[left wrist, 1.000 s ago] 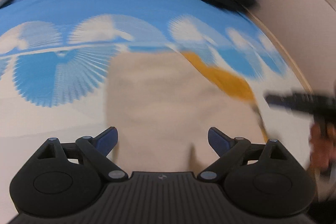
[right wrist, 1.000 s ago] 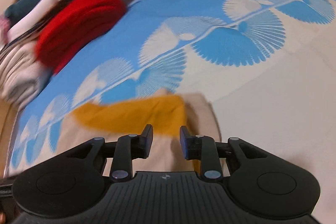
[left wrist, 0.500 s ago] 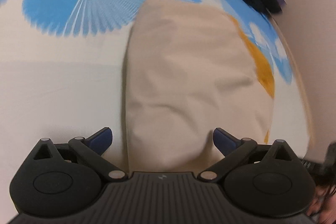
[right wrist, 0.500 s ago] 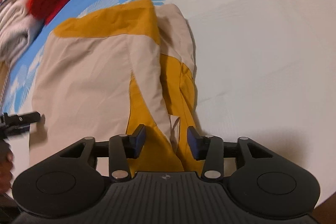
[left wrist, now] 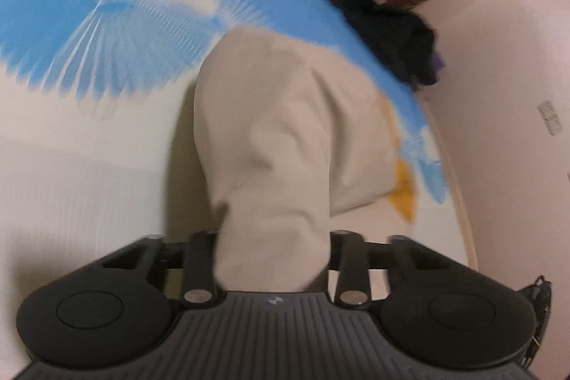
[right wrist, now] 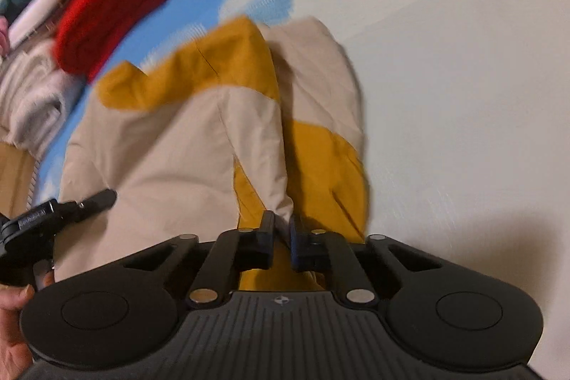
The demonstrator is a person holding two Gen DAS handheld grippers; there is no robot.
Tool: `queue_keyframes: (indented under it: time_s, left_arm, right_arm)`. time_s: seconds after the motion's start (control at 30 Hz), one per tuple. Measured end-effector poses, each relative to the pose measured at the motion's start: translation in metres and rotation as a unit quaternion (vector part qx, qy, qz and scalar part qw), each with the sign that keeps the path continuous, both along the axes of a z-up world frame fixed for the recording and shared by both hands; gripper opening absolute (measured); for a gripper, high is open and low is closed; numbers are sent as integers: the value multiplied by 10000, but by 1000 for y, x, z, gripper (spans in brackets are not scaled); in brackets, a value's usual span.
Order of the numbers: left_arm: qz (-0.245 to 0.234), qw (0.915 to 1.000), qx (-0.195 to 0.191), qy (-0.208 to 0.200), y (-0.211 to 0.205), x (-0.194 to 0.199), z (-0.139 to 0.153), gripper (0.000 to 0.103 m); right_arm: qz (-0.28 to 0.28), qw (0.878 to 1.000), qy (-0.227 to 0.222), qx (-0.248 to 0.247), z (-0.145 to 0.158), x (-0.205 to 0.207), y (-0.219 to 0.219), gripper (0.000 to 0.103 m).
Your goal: Fold large clothes
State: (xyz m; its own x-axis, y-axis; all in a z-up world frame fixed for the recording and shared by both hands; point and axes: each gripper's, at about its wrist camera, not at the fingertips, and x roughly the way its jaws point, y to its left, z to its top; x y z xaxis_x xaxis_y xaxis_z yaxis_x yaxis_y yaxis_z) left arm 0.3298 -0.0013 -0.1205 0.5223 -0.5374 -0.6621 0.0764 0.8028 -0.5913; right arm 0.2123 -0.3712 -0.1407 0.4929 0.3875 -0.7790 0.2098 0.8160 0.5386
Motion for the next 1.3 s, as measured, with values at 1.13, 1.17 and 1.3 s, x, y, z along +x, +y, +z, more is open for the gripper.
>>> queue_keyframes:
  time_s: [1.13, 1.17, 1.3]
  left_arm:
    - [-620, 9512, 3020, 123, 38, -46, 40, 93]
    - [-553, 9499, 3072, 188, 38, -50, 36, 93]
    - [-239, 9443, 3229, -590, 33, -81, 84, 93]
  right_arm:
    - [383, 9840, -1179, -1281, 62, 74, 104, 20]
    - [389, 9836, -1187, -1299, 65, 71, 104, 20]
    - [378, 9824, -1323, -1262, 87, 52, 103, 20]
